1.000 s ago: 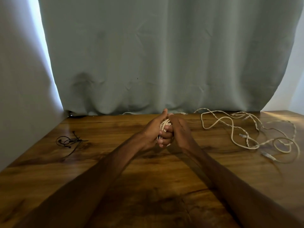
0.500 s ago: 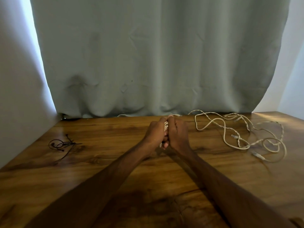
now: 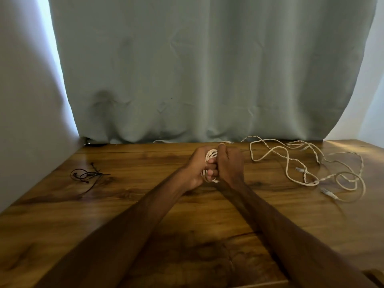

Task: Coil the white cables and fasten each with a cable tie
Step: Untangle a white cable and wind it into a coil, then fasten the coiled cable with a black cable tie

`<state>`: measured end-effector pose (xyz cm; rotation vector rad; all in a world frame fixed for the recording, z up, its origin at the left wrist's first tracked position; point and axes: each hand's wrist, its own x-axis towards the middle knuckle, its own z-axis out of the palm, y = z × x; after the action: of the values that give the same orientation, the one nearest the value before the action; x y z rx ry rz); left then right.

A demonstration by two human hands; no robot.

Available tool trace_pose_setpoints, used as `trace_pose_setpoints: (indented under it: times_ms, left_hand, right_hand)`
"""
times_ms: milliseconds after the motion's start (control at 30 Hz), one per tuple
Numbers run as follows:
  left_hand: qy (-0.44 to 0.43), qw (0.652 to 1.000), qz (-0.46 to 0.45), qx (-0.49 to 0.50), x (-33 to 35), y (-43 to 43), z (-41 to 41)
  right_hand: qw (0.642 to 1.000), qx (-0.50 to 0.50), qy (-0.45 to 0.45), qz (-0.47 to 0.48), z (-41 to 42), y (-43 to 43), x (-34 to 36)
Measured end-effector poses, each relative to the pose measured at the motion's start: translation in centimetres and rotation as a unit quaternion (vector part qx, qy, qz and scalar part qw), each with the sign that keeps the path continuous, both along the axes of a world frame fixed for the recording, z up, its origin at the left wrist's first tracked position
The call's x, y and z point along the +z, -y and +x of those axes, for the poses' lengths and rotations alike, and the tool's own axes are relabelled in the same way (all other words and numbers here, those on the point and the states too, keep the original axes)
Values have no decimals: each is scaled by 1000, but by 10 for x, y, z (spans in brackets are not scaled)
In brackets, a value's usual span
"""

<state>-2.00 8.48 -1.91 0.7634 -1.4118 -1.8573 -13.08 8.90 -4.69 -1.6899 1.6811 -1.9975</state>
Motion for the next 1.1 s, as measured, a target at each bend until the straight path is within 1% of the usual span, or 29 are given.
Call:
trace_pose_setpoints:
  times_ms: [33, 100, 167, 233, 300, 367, 433, 567, 667, 767, 833, 867, 933, 1000, 1067, 1100]
  left_hand:
    - [-25, 998, 15, -52, 2, 4, 5]
    - [-37, 993, 23, -108, 3, 8, 14]
    - [-8, 995, 10, -99, 1, 6, 12]
    - [17, 999, -20, -24, -1, 1, 1]
    - [18, 996, -44, 73, -3, -5, -12]
    - [39, 982, -61, 175, -8, -10, -21]
    - [68, 962, -71, 255, -13, -14, -26]
    - [69, 932, -73, 350, -15, -12, -27]
    - [83, 911, -108, 389, -15, -8, -27]
    - [93, 908, -124, 390, -12, -11, -28]
    - [108, 912, -110, 380, -5, -11, -26]
    - [107, 921, -88, 365, -2, -11, -23]
    - [90, 950, -26, 298, 4, -12, -14]
    - [84, 965, 7, 249, 7, -12, -4]
    - [86, 961, 5, 262, 10, -14, 4]
    - [96, 952, -20, 291, 12, -15, 8]
  right_hand:
    - [1000, 24, 11, 10, -4, -1, 2]
    - [996, 82, 12, 24, -7, -4, 6]
    - [995, 97, 19, 24, -5, -3, 4]
    - [997, 67, 41, 19, -2, -2, 1]
    - [998, 33, 46, 13, -3, 0, -1]
    - [999, 15, 38, 14, -5, 2, -5]
    - [999, 11, 30, 14, -5, 4, -10]
    - [999, -28, -46, -3, 1, 8, -11]
    - [996, -48, -75, -13, 3, 8, -6]
    - [993, -67, -94, -36, 1, 8, -5]
    - [992, -75, -92, -34, 0, 11, -5]
    - [992, -76, -93, -26, 0, 10, -4]
    - [989, -85, -122, -11, 2, 9, -5]
    - [987, -75, -140, 6, 2, 7, -7]
    - [990, -51, -124, 46, 10, 7, -5]
    - [989, -59, -129, 43, 16, 6, -2]
